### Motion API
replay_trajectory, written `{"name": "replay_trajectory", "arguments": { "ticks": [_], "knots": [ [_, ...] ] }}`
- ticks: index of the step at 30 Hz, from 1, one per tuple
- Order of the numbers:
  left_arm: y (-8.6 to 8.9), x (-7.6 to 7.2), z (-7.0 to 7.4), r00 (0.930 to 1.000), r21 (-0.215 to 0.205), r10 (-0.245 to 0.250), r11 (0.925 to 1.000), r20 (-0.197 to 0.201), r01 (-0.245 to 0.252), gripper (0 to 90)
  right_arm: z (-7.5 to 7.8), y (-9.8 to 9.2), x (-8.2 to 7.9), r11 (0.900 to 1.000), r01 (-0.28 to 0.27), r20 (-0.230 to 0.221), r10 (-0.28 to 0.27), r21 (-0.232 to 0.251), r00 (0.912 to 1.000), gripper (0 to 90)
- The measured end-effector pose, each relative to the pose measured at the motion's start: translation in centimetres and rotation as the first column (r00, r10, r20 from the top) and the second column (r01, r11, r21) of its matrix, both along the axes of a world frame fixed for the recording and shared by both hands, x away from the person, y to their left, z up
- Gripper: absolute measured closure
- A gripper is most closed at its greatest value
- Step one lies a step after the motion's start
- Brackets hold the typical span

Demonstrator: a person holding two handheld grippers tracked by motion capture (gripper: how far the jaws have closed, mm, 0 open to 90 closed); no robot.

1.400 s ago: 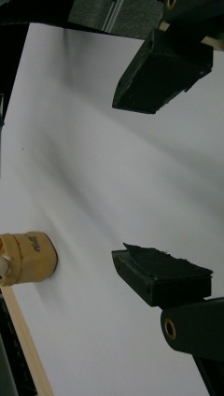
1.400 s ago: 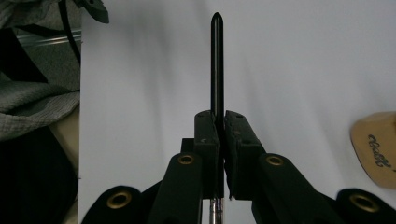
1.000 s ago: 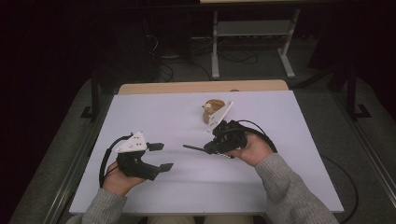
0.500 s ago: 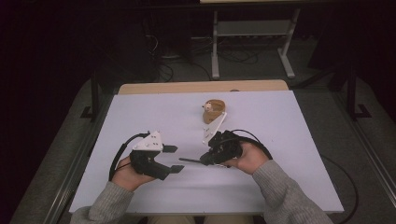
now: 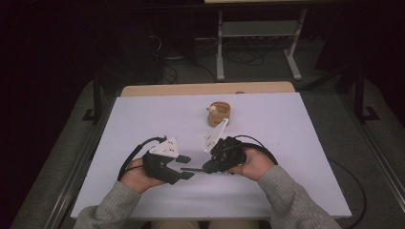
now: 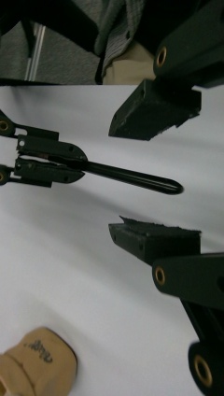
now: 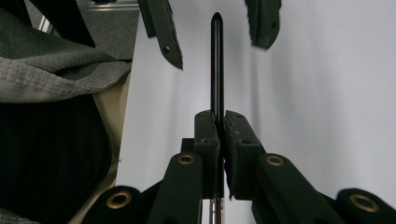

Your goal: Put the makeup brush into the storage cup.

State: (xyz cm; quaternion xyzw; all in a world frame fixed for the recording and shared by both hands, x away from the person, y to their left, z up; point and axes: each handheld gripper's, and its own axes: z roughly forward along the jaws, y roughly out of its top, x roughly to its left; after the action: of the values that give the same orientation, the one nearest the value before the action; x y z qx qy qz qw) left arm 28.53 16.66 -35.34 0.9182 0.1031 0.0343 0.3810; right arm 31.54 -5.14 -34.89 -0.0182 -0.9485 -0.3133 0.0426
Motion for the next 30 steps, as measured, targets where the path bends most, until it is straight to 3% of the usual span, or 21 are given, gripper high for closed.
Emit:
{"name": "replay_trajectory", "arguments": {
  "ticks": [17, 25, 30],
  "knots": [
    [-1.1, -0.1, -0.6, 0.9938, 0.084, -0.098, 0.9912, -0.054, 0.102, 70.1, -0.4, 1.0, -0.7, 0.998, -0.056, -0.005, 0.056, -0.019, 0.9984, 83.2],
    [-1.6, -0.2, -0.8, 0.9869, 0.108, -0.147, 0.9822, -0.066, 0.154, 81.5, -0.4, 1.2, -1.0, 0.996, -0.083, -0.009, 0.083, -0.014, 0.9965, 83.2],
    [-1.6, -0.3, -0.7, 0.9851, 0.113, -0.163, 0.9793, -0.056, 0.168, 83.0, -0.5, 1.0, -1.1, 0.996, -0.089, -0.016, 0.089, 0.003, 0.9959, 82.9]
  ]
}}
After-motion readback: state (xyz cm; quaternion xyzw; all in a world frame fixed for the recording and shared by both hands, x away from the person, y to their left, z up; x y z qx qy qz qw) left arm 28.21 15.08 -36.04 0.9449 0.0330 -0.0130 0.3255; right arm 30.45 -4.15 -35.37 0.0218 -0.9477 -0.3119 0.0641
